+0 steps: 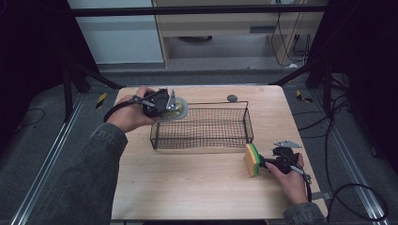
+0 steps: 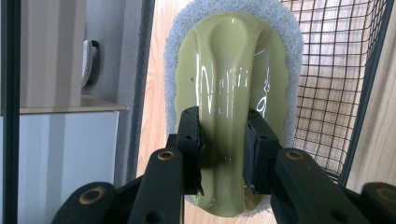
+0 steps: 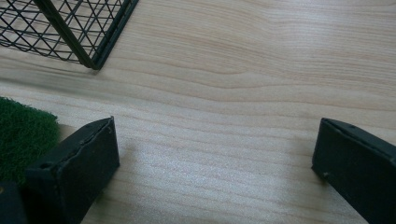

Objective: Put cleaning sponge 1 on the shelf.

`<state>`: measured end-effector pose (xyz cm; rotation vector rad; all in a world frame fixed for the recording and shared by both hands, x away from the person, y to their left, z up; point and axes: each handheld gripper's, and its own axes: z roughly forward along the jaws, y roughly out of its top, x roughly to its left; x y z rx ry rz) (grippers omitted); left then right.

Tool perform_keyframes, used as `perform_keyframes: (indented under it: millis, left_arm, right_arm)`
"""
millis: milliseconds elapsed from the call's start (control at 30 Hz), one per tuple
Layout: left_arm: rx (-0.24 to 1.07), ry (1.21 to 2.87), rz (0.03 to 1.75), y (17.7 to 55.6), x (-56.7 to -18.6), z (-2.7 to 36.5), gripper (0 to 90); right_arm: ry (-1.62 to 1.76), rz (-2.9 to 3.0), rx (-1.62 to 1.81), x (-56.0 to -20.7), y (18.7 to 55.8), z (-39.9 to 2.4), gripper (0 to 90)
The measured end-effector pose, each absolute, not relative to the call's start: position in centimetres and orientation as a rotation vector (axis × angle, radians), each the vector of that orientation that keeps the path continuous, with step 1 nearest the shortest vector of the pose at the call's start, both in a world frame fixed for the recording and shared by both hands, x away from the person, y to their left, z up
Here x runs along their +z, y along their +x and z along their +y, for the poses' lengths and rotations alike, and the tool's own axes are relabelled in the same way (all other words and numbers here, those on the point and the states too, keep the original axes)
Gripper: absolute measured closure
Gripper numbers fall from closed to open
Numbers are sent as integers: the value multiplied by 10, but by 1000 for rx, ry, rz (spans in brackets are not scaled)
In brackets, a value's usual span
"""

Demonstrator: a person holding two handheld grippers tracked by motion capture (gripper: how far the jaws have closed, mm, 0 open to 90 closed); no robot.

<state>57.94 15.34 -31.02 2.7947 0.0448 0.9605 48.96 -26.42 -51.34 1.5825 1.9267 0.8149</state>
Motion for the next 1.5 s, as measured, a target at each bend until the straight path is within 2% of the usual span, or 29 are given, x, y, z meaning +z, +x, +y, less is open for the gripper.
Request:
perform_keyframes:
  millis: [1500]
  left_arm:
    - [825,2860,41,593,-363,149,711]
  right_arm:
    - [1590,1925,816,-513,490,-264,7]
